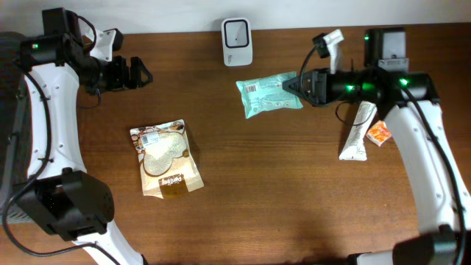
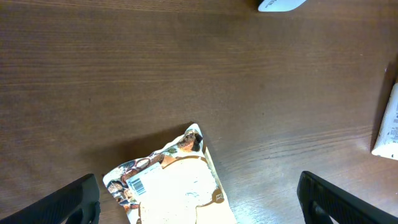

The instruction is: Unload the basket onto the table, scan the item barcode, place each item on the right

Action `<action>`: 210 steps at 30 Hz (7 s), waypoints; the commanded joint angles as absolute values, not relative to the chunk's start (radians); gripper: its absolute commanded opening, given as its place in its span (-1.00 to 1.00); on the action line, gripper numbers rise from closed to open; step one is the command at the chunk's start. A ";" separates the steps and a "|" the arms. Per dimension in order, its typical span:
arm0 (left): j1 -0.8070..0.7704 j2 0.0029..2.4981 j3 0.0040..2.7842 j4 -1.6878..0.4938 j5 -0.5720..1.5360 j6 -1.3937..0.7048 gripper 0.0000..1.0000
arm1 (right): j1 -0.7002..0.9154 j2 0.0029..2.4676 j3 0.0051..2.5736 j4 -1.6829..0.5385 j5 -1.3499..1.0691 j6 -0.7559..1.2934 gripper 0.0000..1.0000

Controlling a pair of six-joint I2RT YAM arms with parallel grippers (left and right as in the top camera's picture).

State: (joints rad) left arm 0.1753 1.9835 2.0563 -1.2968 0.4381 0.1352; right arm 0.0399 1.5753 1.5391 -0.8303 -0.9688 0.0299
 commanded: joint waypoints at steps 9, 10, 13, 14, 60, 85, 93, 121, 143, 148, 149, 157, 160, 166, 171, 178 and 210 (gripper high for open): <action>0.179 1.982 2.062 -1.295 0.445 0.145 0.99 | 0.143 1.536 1.650 -0.832 -0.742 0.140 -0.92; 0.179 1.982 2.062 -1.295 0.445 0.145 0.98 | 0.172 1.538 1.682 -0.836 -0.669 0.140 -0.92; 0.179 1.982 2.062 -1.295 0.445 0.145 0.98 | 0.251 1.552 1.778 -0.839 -0.410 0.136 -0.92; 0.179 1.982 2.062 -1.296 0.445 0.145 0.98 | 0.273 1.558 1.795 -0.830 -0.313 0.125 -0.92; 0.179 1.982 2.062 -1.295 0.445 0.145 0.98 | 0.350 1.985 1.792 -0.796 -0.463 0.081 -0.92; 0.179 1.982 2.062 -1.295 0.445 0.145 0.98 | 0.148 2.004 1.462 -0.785 -0.506 0.204 -0.53; 0.179 1.982 2.062 -1.295 0.445 0.145 0.98 | 0.274 2.004 1.372 -0.756 -0.091 0.387 -0.68; 0.179 1.982 2.062 -1.295 0.445 0.145 0.98 | 0.315 1.990 1.617 -0.794 -0.318 0.102 0.37; 0.179 1.982 2.062 -1.295 0.445 0.145 0.98 | 0.117 2.317 1.620 -0.694 -0.892 -0.127 0.30; 0.179 1.982 2.062 -1.295 0.445 0.145 0.98 | 0.175 2.365 1.620 -0.685 -0.894 -0.102 0.20; 0.179 1.982 2.062 -1.295 0.445 0.145 0.99 | 0.188 2.378 1.620 -0.684 -0.894 -0.086 0.18; 0.179 1.982 2.062 -1.295 0.445 0.145 0.98 | 0.239 2.461 1.620 -0.601 -0.879 0.088 -0.26; 0.179 1.982 2.062 -1.295 0.445 0.145 0.98 | 0.238 2.466 1.620 -0.593 -0.879 0.087 -0.82; 0.179 1.982 2.062 -1.295 0.445 0.145 0.98 | 0.242 2.466 1.620 -0.570 -0.900 0.087 -0.92; 0.179 1.982 2.062 -1.295 0.445 0.145 0.99 | 0.222 2.421 1.622 -0.591 -0.984 0.086 -0.92; 0.179 1.982 2.062 -1.295 0.445 0.145 0.98 | 0.185 2.153 1.622 -0.695 -0.911 0.035 -0.92; 0.179 1.982 2.062 -1.295 0.445 0.145 0.98 | 0.322 1.565 1.622 -0.553 -0.163 0.019 -0.92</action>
